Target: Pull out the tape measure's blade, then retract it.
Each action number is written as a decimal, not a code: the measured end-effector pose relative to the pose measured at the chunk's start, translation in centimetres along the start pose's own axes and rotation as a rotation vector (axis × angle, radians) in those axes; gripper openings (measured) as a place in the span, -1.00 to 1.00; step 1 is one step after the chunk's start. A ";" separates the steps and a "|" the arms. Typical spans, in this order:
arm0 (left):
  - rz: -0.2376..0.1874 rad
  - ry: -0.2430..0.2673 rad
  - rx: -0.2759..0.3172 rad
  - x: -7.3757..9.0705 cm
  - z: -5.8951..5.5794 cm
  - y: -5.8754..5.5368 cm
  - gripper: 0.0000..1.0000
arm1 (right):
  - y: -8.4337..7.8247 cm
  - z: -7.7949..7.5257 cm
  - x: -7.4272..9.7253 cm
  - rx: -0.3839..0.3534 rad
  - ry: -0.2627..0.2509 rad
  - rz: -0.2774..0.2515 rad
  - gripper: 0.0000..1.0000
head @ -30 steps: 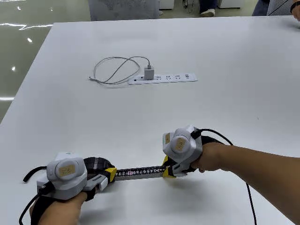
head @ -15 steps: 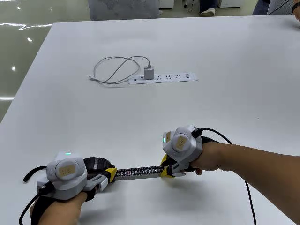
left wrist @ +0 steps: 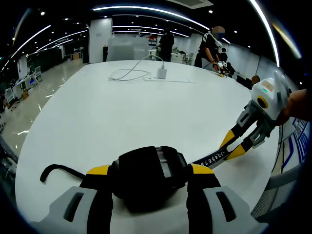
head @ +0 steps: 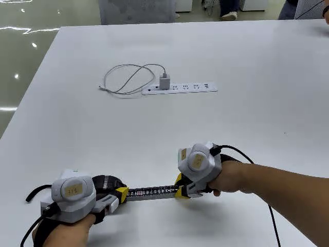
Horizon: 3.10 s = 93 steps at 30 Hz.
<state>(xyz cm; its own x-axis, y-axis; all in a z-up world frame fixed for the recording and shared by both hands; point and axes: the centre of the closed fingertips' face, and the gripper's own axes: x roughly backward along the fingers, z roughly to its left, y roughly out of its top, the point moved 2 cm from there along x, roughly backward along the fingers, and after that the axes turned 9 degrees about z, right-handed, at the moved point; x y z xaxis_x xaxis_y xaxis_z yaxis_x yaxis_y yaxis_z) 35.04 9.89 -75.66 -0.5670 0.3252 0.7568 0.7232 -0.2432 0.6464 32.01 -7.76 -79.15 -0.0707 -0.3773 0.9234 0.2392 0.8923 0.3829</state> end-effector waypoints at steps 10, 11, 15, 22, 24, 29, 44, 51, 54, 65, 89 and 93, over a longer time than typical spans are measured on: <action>0.002 -0.001 0.000 0.0 0.0 0.0 0.13 | 0.3 0.1 -0.1 -0.001 0.001 0.000 -0.81; 0.002 -0.001 0.001 0.0 0.0 0.0 0.13 | 0.3 0.1 -0.1 -0.001 0.001 0.000 -0.81; 0.002 -0.002 0.000 0.0 0.0 0.0 0.13 | 0.4 0.2 -0.1 -0.001 0.000 0.000 -0.81; 0.001 -0.002 -0.001 0.0 0.0 0.0 0.13 | 0.7 0.2 -0.2 0.005 -0.004 -0.002 -0.81; 0.000 -0.001 -0.001 0.0 0.0 0.0 0.13 | 0.8 0.3 -0.3 0.010 -0.012 -0.006 -0.81; 0.000 -0.002 -0.001 0.0 0.0 0.0 0.13 | 1.0 0.2 -0.4 0.020 -0.015 -0.005 -0.82; -0.001 -0.002 -0.001 0.0 0.0 0.0 0.13 | 1.4 0.3 -0.5 0.009 -0.013 -0.014 -0.81; -0.003 -0.001 -0.001 0.0 0.0 0.0 0.13 | 1.6 0.3 -0.6 -0.003 -0.012 -0.018 -0.81; -0.002 -0.001 -0.001 0.0 -0.1 0.0 0.13 | 1.7 0.3 -0.6 -0.007 -0.011 -0.020 -0.81; -0.002 -0.002 0.000 0.0 0.0 0.0 0.13 | 2.1 0.3 -0.8 -0.023 -0.006 -0.031 -0.81; 0.001 -0.008 -0.006 0.1 -0.1 -0.1 0.13 | 2.9 0.6 -1.1 -0.034 0.006 -0.060 -0.81; 0.002 -0.008 -0.006 0.1 -0.1 -0.1 0.13 | 3.0 0.6 -1.2 -0.036 0.009 -0.068 -0.81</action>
<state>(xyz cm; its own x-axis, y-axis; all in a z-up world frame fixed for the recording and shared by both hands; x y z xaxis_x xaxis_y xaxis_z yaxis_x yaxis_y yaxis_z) 34.88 9.85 -75.62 -0.5622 0.3320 0.7574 0.7222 -0.2491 0.6453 32.25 -4.52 -79.07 -0.0793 -0.4392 0.8949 0.2688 0.8551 0.4434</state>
